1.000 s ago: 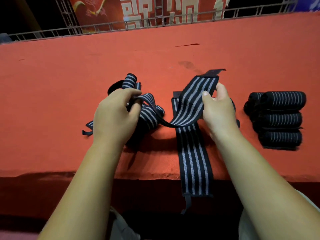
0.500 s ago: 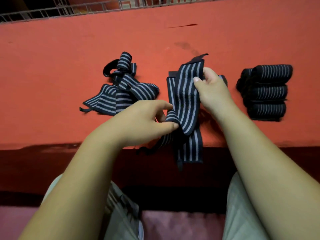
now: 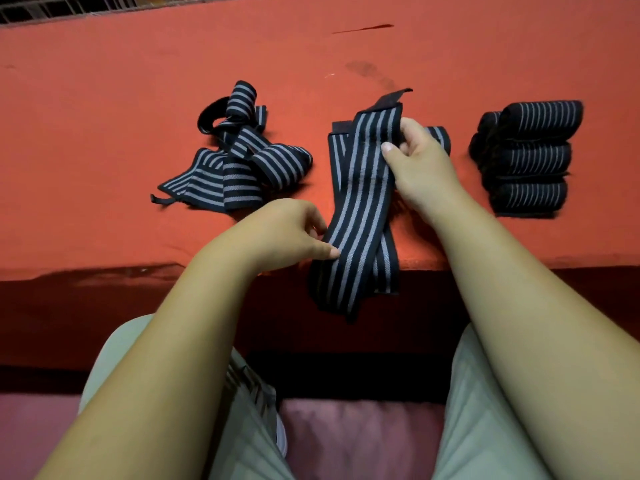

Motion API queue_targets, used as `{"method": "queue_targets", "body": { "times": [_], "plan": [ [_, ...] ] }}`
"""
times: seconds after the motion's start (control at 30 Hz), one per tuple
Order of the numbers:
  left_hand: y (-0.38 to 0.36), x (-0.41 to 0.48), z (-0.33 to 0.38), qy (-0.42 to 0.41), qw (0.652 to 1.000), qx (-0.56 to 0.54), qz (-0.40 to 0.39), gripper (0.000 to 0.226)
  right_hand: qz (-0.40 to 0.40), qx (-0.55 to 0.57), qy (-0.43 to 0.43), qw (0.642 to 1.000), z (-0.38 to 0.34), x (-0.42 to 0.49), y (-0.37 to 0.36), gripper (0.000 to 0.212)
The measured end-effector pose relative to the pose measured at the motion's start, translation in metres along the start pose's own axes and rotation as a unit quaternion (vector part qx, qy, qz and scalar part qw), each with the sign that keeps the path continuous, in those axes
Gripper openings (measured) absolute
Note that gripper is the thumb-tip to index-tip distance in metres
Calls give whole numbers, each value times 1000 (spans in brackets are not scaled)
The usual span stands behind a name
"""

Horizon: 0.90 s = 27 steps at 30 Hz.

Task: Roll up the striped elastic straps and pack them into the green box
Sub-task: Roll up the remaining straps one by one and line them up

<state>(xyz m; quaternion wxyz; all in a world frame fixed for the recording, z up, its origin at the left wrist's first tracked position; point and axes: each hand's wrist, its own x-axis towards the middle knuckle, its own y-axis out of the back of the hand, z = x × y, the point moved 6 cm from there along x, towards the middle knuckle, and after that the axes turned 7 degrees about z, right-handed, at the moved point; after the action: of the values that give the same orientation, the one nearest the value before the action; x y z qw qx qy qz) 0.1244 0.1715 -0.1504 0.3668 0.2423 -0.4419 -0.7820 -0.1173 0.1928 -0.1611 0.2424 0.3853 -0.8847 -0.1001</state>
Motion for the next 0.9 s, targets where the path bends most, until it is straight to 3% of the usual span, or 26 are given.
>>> {"method": "queue_targets", "body": {
  "times": [0.3,0.43,0.53,0.7,0.9],
  "plan": [
    [-2,4,-12,33,991,-128,-37,14,10,44,11,999,-2,3,-7,30],
    [-6,-6,-10,82,952,-281,-94,13,7,64,5,998,-4,1,-8,30],
    [-13,-11,-3,100,935,-323,-110,13,3,85,-2,996,-9,-1,-7,30],
    [-17,-2,-4,100,959,-257,-68,14,-23,108,-6,994,-18,-4,-5,32],
    [-15,10,0,52,982,-160,-83,26,-50,95,5,994,-28,-3,-10,31]
  ]
}}
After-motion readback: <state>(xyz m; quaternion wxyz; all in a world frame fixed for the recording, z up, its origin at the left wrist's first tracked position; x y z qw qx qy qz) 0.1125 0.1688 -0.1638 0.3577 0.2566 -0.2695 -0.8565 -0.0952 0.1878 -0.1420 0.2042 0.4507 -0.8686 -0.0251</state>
